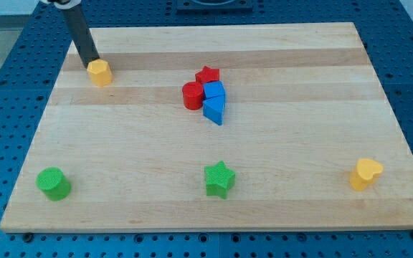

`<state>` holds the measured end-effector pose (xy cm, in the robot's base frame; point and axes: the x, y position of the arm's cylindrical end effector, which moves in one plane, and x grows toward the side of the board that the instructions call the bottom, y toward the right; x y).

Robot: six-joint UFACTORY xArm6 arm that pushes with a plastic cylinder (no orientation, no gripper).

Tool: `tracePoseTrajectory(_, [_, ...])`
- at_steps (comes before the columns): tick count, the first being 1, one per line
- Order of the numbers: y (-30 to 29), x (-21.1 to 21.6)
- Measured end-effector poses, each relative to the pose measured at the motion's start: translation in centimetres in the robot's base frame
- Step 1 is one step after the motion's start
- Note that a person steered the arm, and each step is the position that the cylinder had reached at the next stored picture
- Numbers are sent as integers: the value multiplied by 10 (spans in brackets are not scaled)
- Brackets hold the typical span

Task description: Point your arm to the blue triangle

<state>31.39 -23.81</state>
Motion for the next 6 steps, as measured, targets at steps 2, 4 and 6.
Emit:
tracePoseTrajectory(2, [5, 47])
tracePoseTrajectory(4, [17, 52])
tracePoseTrajectory(6, [28, 39])
